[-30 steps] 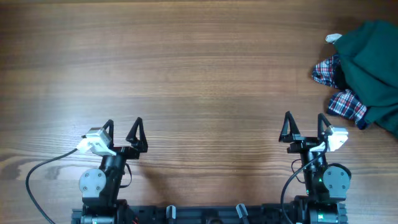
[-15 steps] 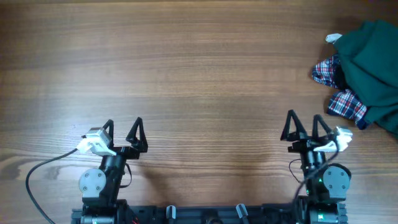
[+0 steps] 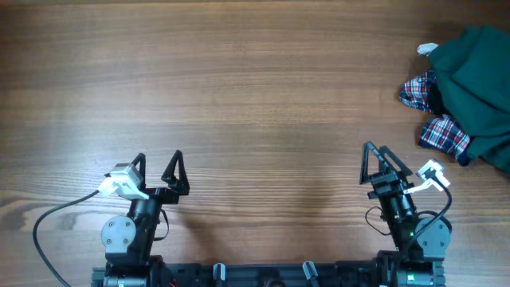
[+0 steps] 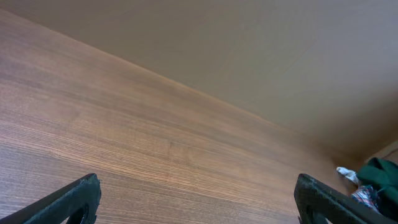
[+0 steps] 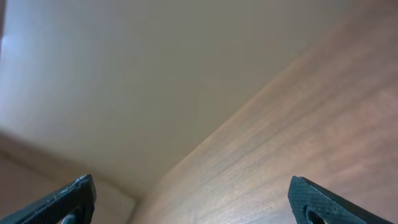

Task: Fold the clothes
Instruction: 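Reach the right gripper to the green cloth bag on the clothes pile and grasp it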

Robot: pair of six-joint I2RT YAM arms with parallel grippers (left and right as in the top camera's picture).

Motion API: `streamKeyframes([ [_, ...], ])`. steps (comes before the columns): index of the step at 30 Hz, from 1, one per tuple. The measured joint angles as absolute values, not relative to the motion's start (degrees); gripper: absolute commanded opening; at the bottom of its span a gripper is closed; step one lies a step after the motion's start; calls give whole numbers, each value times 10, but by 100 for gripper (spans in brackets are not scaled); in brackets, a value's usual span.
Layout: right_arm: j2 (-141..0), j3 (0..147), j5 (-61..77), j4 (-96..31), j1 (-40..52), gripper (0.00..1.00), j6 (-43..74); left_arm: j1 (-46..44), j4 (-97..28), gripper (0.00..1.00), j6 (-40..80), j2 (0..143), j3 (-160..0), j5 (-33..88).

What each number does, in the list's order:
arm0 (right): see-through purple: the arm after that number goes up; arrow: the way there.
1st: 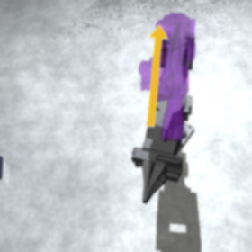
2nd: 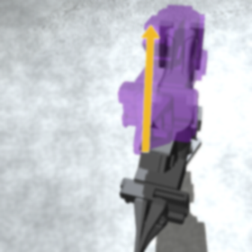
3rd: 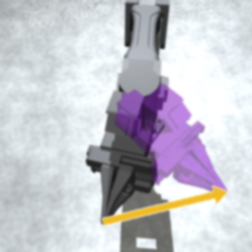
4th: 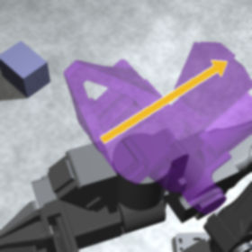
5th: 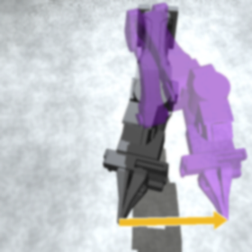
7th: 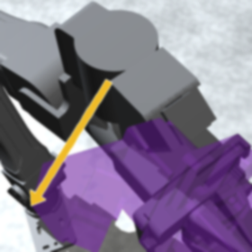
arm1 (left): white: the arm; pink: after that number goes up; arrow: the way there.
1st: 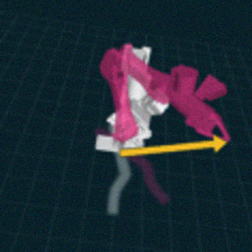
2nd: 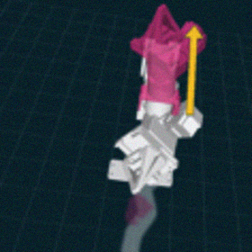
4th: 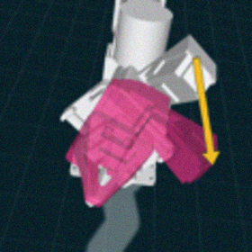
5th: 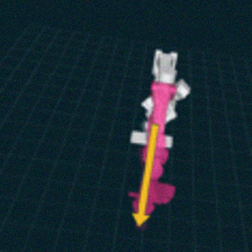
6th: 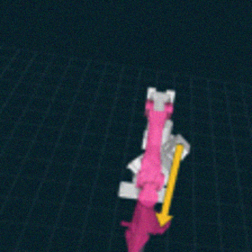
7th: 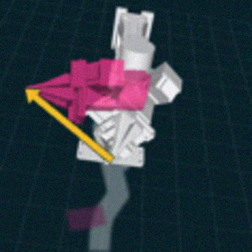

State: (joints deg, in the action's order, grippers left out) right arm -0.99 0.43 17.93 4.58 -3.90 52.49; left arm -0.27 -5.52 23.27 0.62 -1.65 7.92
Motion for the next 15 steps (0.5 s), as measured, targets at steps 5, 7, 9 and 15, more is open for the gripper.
streamKeyframes([
  [5, -10, 9, 196, 69, -39, 100, 470, -3, -55, 100, 233, 6, -17, 79],
  [7, -10, 18, 197, 69, -39, 100, 452, -3, -55, 100, 233, 6, -17, 79],
  [9, -10, 36, 202, 69, -39, 100, 435, -3, -55, 100, 233, 6, -17, 79],
  [15, -10, 63, 207, 63, -39, 100, 382, -3, -55, 100, 233, 6, -17, 79],
])
